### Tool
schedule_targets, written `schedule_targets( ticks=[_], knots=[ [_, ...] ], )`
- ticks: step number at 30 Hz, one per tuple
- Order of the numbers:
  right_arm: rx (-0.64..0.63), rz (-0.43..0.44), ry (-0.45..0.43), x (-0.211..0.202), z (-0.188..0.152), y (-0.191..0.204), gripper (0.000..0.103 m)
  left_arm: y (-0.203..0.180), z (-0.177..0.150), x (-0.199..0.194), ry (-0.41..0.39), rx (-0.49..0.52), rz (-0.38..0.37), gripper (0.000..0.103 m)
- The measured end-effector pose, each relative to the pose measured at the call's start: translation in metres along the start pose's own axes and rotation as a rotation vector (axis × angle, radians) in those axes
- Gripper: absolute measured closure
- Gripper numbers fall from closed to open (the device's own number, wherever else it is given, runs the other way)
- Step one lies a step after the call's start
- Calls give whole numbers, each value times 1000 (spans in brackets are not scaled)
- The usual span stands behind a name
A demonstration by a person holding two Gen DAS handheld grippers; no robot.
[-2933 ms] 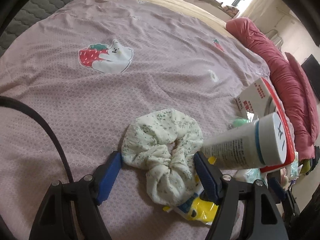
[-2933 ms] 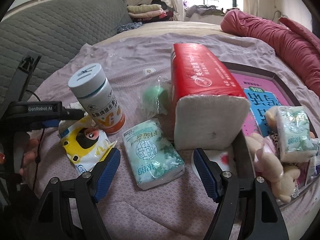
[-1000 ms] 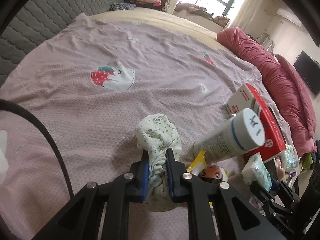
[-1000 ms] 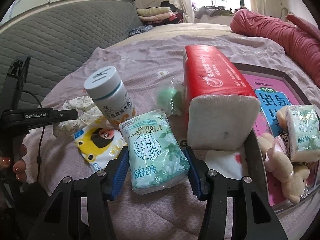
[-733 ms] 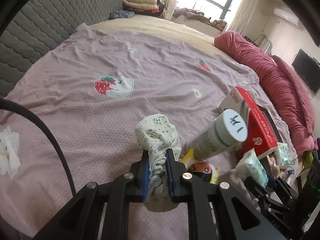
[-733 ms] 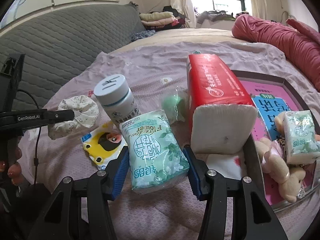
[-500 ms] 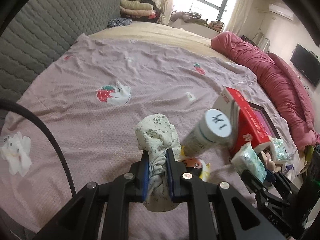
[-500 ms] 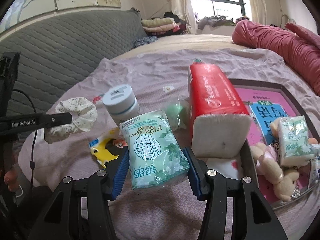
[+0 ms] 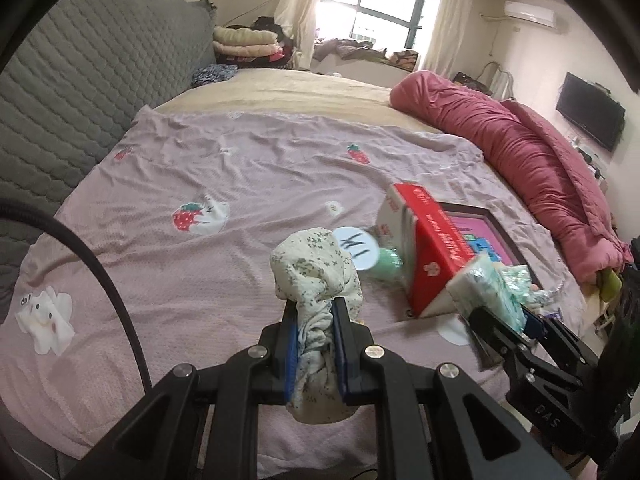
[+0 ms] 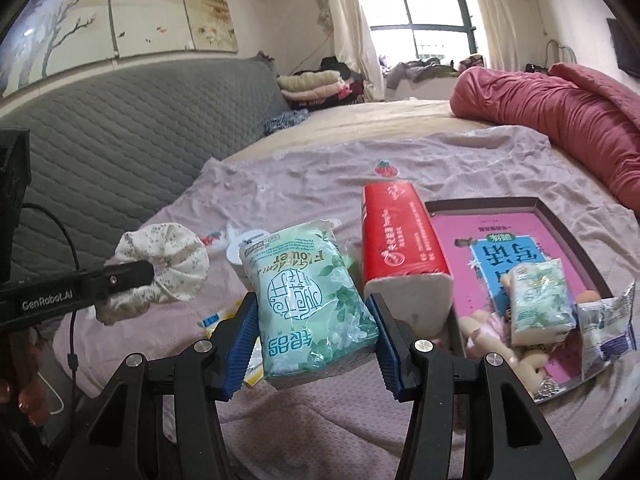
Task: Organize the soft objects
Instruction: 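Lift and carry the scrunchie and tissue pack toward the tray with both tools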
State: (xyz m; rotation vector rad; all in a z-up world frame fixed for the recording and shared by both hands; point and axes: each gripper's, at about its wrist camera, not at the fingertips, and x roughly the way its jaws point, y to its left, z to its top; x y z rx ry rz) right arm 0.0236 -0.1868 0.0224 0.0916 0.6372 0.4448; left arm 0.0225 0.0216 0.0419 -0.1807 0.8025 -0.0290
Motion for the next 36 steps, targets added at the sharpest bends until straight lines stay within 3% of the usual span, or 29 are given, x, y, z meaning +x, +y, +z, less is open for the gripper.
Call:
schedule_targets(
  ticks=[6, 11, 20, 27, 36],
  knots=[
    [31, -10, -59, -25, 9, -8, 48, -34, 2, -16, -18, 47, -59, 87],
    [87, -75, -114, -48, 18, -35, 48, -78, 5, -19, -16, 109, -127, 87],
    [215, -294, -187, -94, 19, -117, 48, -158, 2, 10, 58, 192, -252, 87],
    [324, -349, -161, -98, 2, -166, 48, -203, -9, 50, 141, 232, -298, 87],
    [334, -354, -117, -80, -11, -181, 48, -229, -16, 101, 216, 236, -289, 87]
  ],
)
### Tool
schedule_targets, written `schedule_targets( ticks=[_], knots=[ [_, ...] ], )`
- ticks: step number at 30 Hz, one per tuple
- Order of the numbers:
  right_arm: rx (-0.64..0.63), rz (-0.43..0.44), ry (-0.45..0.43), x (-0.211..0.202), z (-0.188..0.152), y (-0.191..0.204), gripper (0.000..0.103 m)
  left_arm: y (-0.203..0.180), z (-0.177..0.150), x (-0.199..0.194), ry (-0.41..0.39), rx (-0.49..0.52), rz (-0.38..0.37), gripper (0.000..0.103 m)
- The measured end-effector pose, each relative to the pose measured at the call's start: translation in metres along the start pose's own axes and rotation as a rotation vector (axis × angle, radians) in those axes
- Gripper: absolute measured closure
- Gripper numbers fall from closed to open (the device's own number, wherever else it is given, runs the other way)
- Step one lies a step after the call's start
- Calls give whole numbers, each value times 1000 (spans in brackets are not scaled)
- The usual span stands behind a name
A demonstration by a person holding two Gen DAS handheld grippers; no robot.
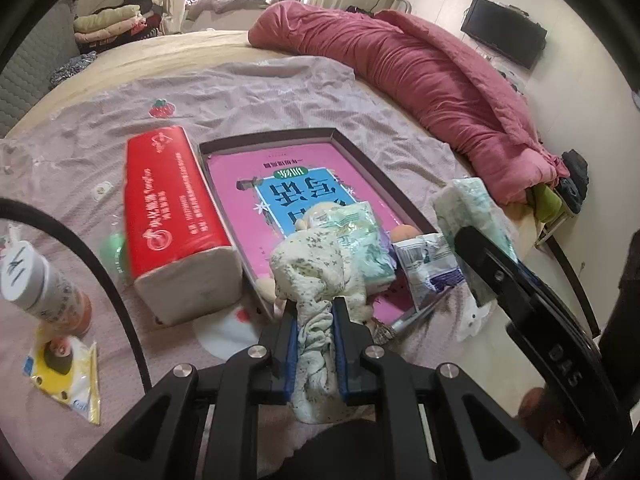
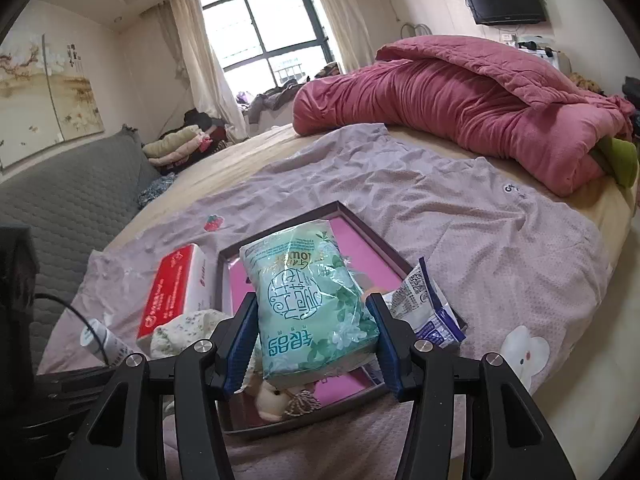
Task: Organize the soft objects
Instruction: 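Lift and carry the scrunchie and tissue pack toward the tray with both tools, then lower the tissue pack into the tray and open the right tool while the left tool releases the scrunchie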
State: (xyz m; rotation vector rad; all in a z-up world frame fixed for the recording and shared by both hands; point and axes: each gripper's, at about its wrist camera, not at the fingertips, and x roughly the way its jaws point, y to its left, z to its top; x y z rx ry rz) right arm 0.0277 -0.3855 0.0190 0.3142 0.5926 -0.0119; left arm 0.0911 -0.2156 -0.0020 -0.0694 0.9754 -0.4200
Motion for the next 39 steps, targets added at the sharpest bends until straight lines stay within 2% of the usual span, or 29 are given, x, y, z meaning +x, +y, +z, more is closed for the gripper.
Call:
schedule_targets(
  ticks=[12, 29, 39],
  knots=[
    [4, -40, 74, 34, -13, -16, 48, 0, 7, 38, 42, -2, 7, 87],
    [-33, -73, 96, 62, -20, -14, 48, 6, 19, 54, 47, -19, 4, 87],
    [-53, -104, 72, 69, -19, -14, 48, 8, 20, 55, 44, -24, 5, 87]
  ],
)
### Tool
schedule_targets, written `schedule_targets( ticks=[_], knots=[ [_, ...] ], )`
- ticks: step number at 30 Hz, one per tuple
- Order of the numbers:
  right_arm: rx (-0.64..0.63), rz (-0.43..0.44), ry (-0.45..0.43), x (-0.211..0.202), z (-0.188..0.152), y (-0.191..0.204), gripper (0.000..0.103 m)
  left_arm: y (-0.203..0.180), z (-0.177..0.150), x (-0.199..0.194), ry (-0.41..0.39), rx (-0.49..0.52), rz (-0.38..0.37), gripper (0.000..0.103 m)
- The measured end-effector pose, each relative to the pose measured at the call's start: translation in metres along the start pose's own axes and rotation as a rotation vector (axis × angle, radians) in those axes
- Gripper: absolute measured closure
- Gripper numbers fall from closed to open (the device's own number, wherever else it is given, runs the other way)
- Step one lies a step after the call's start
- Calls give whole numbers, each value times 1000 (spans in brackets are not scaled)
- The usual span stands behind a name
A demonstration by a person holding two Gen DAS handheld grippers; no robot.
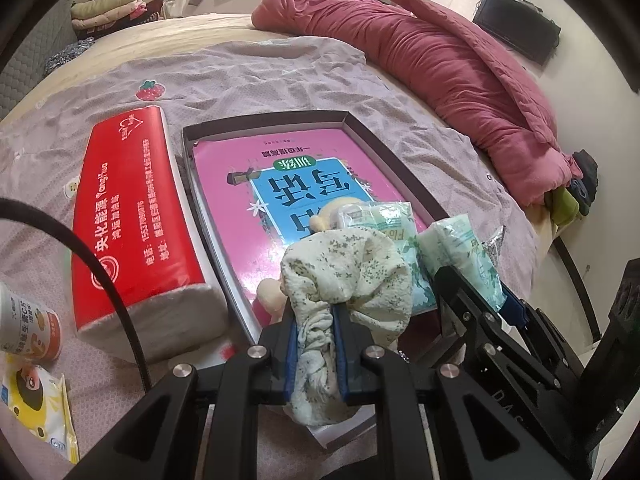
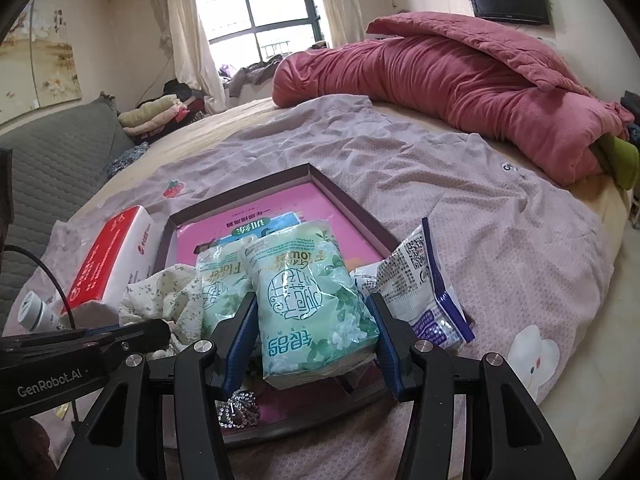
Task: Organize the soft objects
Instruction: 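Lower the tissue pack into the tray and open the right tool while the left tool releases the scrunchie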
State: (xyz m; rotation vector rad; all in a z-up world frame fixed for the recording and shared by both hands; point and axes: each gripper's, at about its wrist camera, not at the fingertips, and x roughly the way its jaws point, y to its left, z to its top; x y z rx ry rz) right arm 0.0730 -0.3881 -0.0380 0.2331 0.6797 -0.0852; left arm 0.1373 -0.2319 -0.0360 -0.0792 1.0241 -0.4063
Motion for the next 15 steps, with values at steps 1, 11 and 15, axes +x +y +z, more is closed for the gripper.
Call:
schedule_targets(
  ticks=[1, 11, 15],
  knots=[
    [-1, 0, 0, 0, 0, 0, 48, 0, 1, 0, -1, -1, 2, 87],
    [-19, -23, 0, 0, -5, 1, 48, 9, 3, -5, -26, -46, 12, 87],
    [-15, -16, 15, 0, -8, -1, 47, 11, 6, -7, -41, -50, 14, 87]
  ],
)
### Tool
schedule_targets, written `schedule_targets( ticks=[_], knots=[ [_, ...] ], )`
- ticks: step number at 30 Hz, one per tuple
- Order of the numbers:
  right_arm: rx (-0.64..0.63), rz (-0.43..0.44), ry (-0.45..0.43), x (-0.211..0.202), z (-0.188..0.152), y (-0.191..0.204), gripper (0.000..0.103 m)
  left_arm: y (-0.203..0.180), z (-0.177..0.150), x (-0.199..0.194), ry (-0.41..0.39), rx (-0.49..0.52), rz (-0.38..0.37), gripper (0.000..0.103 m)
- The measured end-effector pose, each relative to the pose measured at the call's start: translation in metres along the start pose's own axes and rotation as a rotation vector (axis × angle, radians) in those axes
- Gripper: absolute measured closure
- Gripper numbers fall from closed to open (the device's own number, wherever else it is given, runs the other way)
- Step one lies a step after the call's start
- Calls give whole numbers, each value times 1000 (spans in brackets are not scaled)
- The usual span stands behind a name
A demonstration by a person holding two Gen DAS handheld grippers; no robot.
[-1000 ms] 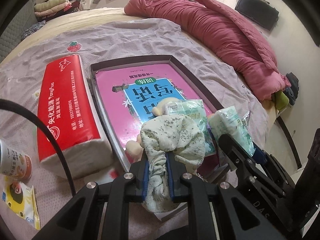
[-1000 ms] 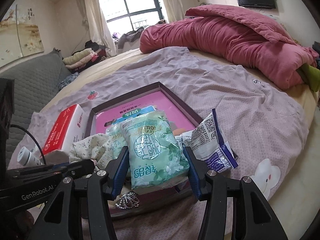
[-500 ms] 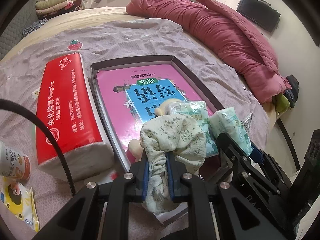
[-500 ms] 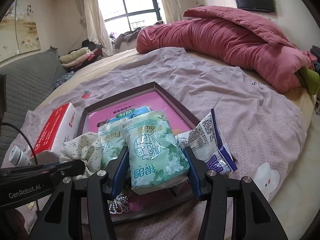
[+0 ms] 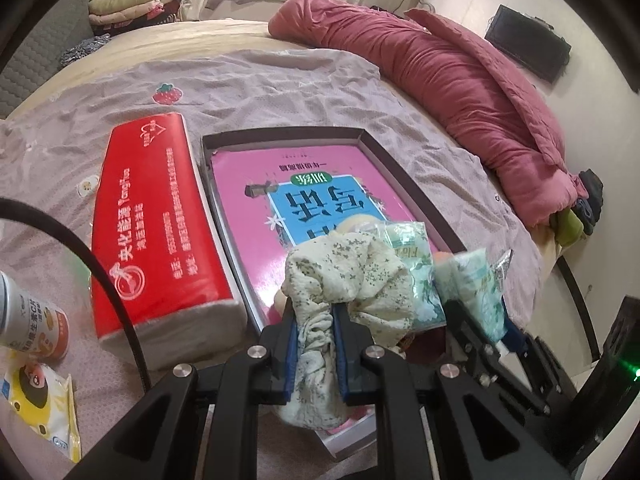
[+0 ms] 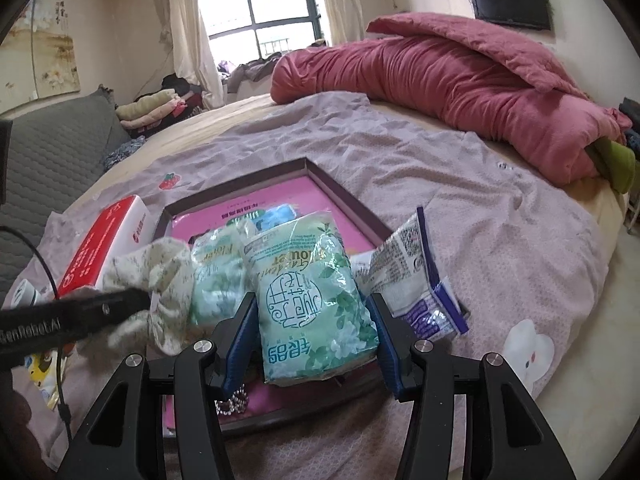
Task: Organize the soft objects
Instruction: 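Lower the tissue pack into the tray and open the right tool while the left tool releases the scrunchie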
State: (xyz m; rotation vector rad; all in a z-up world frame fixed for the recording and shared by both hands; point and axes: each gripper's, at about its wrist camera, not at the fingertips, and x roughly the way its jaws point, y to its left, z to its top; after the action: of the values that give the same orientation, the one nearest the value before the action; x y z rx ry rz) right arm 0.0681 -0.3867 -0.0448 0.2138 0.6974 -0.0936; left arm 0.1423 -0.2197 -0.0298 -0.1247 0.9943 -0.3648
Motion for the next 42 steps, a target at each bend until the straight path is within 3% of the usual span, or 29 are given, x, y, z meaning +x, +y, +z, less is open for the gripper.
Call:
schedule_targets(
  ticks=[13, 19, 25, 30, 34, 37, 42],
  knots=[
    [11, 1, 3, -2, -3, -2, 43, 1, -1, 5, 26, -5, -51, 83],
    [17, -6, -21, -9, -2, -3, 36, 2, 2, -4, 2, -15, -71, 74],
    [30, -15, -51, -17, 1, -6, 35, 2, 3, -7, 14, -2, -80, 55],
    [59, -12, -107, -29, 6, -10, 30, 1, 4, -7, 18, 17, -73, 50],
    [60, -15, -106, -29, 7, -10, 30, 4, 5, -10, 3, 7, -71, 48],
    [63, -12, -109, -29, 7, -10, 30, 7, 7, -16, -24, 1, -84, 39],
    [61, -11, -110, -30, 8, -9, 30, 9, 13, -26, -57, -7, -103, 38]
  ],
)
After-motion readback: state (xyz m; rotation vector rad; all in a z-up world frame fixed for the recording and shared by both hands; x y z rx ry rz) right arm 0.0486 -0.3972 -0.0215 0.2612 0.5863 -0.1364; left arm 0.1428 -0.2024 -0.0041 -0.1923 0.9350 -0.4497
